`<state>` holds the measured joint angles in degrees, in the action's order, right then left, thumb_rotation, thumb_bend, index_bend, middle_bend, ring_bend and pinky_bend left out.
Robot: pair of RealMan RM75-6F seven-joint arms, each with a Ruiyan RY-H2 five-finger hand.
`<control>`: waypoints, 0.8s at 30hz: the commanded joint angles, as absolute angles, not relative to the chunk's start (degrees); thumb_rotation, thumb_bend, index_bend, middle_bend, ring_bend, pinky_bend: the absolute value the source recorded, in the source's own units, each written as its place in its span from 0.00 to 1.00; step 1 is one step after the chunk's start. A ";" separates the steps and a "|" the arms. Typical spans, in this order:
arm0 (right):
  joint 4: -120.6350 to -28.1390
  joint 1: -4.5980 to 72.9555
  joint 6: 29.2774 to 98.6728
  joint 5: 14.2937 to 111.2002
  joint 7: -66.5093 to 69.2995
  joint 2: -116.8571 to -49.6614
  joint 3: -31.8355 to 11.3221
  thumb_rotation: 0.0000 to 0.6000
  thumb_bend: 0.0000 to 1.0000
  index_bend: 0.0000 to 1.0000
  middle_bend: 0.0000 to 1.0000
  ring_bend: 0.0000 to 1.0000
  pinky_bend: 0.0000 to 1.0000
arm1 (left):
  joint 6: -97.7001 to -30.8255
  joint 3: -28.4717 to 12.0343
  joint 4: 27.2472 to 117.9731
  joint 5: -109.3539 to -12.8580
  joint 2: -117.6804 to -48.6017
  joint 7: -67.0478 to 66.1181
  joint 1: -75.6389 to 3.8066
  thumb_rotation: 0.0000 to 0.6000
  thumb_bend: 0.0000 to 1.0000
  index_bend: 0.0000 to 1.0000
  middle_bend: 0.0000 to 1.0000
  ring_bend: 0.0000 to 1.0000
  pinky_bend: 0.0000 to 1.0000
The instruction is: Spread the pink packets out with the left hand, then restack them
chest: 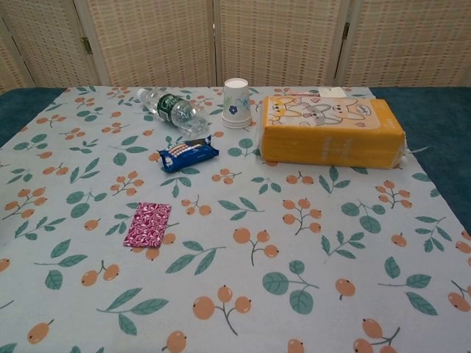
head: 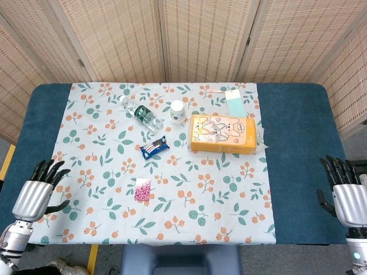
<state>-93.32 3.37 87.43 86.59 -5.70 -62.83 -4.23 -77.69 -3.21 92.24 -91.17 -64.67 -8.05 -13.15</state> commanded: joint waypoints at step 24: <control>-93.92 3.02 87.73 86.91 -5.69 -62.36 -4.09 1.00 0.48 0.00 0.07 0.02 0.00 | -52.42 -3.43 95.61 -88.22 -70.39 -6.55 -31.86 0.48 0.12 0.41 0.06 0.00 0.00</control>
